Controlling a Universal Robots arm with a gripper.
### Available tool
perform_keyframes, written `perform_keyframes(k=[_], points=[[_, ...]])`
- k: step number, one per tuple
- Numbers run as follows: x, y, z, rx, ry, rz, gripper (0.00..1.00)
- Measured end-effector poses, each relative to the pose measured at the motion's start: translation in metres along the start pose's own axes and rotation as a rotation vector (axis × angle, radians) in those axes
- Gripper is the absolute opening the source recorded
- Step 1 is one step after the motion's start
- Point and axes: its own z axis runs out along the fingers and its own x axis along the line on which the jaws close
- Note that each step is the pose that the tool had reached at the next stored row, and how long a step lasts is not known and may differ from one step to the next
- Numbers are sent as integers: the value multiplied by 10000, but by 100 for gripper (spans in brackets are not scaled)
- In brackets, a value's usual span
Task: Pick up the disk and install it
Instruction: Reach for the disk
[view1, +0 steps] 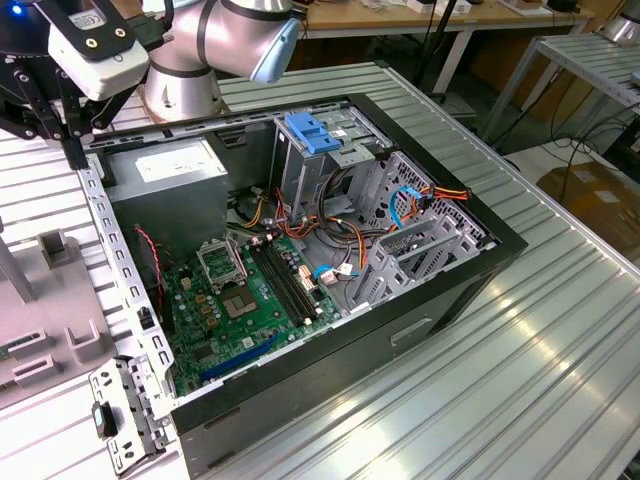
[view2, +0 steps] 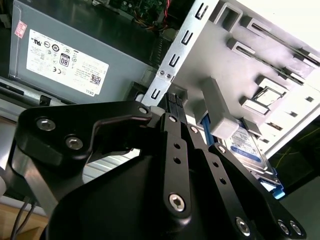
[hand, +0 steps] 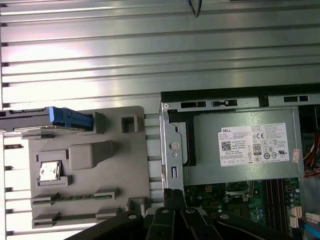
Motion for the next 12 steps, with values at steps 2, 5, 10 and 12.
perform_keyframes(k=[2,5,10,12], points=[[13,-1,0,0,0,0,11],[46,-3,-1,0,0,0,11],[90,-7,-3,1,0,0,11],[109,-8,-3,0,0,0,11]])
